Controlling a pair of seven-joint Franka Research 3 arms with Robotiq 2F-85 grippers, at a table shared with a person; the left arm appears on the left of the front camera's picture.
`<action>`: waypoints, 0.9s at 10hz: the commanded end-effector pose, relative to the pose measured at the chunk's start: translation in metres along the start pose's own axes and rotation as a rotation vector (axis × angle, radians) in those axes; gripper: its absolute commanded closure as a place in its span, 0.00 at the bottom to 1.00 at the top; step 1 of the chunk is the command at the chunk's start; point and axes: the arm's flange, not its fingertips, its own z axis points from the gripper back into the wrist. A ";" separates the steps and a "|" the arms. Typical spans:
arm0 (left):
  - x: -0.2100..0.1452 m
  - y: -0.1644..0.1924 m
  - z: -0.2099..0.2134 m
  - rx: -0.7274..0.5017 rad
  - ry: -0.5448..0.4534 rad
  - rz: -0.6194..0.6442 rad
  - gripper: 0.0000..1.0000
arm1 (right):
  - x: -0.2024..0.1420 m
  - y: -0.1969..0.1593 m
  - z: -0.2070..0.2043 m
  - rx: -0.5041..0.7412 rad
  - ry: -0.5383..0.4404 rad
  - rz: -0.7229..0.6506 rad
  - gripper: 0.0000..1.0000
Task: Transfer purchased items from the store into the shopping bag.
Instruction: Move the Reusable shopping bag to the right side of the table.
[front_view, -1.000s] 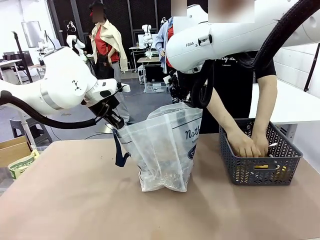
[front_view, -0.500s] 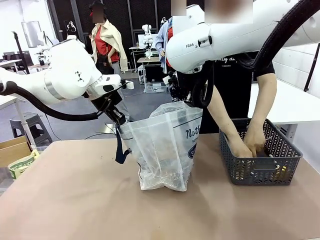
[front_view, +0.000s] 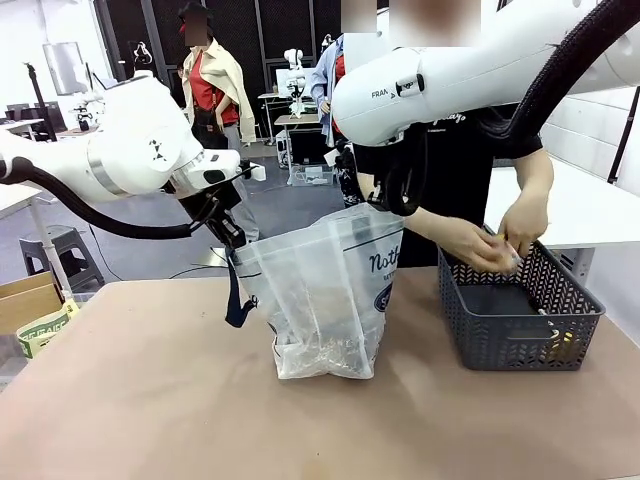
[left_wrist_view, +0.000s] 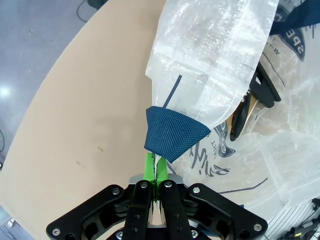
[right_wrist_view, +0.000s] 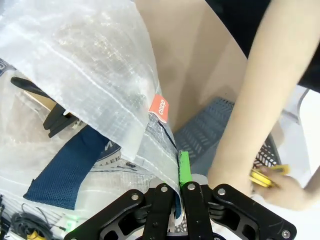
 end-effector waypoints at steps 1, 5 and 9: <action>0.000 0.009 0.006 0.012 0.035 -0.037 1.00 | -0.009 0.000 -0.004 -0.046 -0.004 0.035 1.00; 0.001 0.008 0.007 0.000 0.026 -0.043 1.00 | -0.010 0.002 -0.004 -0.057 -0.011 0.047 1.00; 0.001 0.001 0.003 0.006 0.020 -0.019 1.00 | 0.001 0.000 0.001 -0.006 -0.010 0.024 1.00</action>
